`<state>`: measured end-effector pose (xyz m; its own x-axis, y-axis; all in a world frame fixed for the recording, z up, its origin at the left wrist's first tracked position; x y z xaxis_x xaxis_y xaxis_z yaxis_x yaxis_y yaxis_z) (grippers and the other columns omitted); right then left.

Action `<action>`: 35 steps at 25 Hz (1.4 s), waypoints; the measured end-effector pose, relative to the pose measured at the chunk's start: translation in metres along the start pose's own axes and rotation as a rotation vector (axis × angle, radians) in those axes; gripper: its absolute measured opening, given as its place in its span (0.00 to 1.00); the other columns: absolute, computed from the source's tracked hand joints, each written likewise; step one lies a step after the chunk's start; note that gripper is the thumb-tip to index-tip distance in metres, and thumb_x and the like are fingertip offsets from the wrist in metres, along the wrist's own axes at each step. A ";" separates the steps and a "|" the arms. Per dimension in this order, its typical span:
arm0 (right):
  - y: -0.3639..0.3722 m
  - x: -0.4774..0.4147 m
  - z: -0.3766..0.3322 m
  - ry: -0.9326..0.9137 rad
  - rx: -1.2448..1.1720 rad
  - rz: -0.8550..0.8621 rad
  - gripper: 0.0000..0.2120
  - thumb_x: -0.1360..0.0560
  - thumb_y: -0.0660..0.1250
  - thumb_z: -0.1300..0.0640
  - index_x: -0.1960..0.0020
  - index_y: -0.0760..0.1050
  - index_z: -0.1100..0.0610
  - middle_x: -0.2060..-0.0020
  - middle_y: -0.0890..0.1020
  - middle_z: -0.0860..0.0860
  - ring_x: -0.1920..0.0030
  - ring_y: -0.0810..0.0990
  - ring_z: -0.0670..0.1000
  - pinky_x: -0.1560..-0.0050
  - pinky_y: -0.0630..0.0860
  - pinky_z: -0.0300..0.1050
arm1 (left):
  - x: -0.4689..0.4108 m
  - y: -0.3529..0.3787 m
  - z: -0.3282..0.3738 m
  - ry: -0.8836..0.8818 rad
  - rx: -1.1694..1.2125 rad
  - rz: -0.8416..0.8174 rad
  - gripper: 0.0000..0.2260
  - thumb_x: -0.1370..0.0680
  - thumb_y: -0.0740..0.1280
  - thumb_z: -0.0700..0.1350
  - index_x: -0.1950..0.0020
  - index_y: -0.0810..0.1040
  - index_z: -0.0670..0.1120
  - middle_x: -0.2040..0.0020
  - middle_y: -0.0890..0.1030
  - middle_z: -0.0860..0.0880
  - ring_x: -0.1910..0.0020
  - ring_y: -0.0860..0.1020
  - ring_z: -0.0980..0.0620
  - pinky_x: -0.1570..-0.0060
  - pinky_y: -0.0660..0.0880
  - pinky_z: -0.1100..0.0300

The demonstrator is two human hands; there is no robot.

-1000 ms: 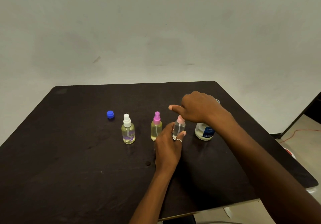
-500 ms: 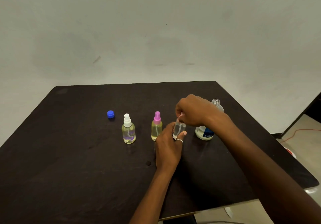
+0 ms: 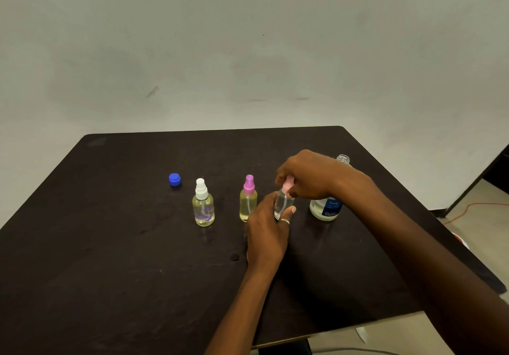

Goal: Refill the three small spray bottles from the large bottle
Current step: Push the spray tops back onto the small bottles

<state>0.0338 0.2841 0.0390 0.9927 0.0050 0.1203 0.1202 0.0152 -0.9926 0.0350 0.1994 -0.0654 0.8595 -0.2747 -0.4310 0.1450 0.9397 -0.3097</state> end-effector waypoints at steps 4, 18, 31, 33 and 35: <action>0.006 -0.005 0.002 0.004 -0.004 0.039 0.12 0.26 0.72 0.55 0.43 0.80 0.52 0.48 0.82 0.49 0.50 0.80 0.49 0.49 0.77 0.44 | 0.000 -0.001 0.002 0.019 0.011 -0.012 0.12 0.23 0.73 0.48 0.41 0.77 0.56 0.60 0.77 0.59 0.61 0.77 0.61 0.60 0.74 0.68; 0.010 0.012 0.016 0.281 -0.108 0.347 0.12 0.29 0.70 0.49 0.50 0.81 0.54 0.56 0.83 0.53 0.54 0.81 0.54 0.55 0.79 0.49 | -0.002 0.000 -0.003 -0.047 -0.034 0.012 0.12 0.25 0.74 0.45 0.42 0.79 0.48 0.54 0.82 0.54 0.59 0.79 0.58 0.59 0.77 0.61; 0.016 0.019 0.012 0.381 -0.141 0.381 0.14 0.26 0.70 0.49 0.46 0.79 0.56 0.52 0.83 0.54 0.52 0.81 0.55 0.51 0.80 0.50 | 0.013 -0.005 0.009 0.036 -0.053 -0.015 0.13 0.24 0.72 0.41 0.40 0.79 0.49 0.50 0.82 0.57 0.52 0.80 0.60 0.50 0.80 0.57; 0.017 0.020 0.011 0.380 -0.133 0.383 0.14 0.26 0.69 0.48 0.45 0.78 0.55 0.50 0.83 0.54 0.51 0.81 0.54 0.52 0.79 0.49 | 0.027 -0.018 0.009 0.031 -0.123 0.000 0.17 0.22 0.71 0.45 0.34 0.77 0.48 0.44 0.82 0.54 0.47 0.80 0.59 0.47 0.79 0.59; 0.016 0.021 0.009 0.373 -0.116 0.360 0.17 0.26 0.69 0.45 0.44 0.77 0.55 0.50 0.82 0.54 0.51 0.81 0.54 0.54 0.78 0.48 | 0.037 -0.042 0.006 0.007 -0.215 0.034 0.20 0.22 0.71 0.50 0.31 0.76 0.48 0.41 0.82 0.52 0.45 0.80 0.57 0.47 0.77 0.63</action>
<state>0.0560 0.2940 0.0260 0.9036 -0.3672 -0.2204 -0.2494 -0.0327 -0.9679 0.0633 0.1506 -0.0634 0.8588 -0.2456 -0.4496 0.0077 0.8836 -0.4681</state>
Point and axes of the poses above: each hand's wrist, its own x-axis away from the middle knuckle, its own y-axis out of the palm, z = x × y, the point moved 9 cm from there along -x, towards the middle knuckle
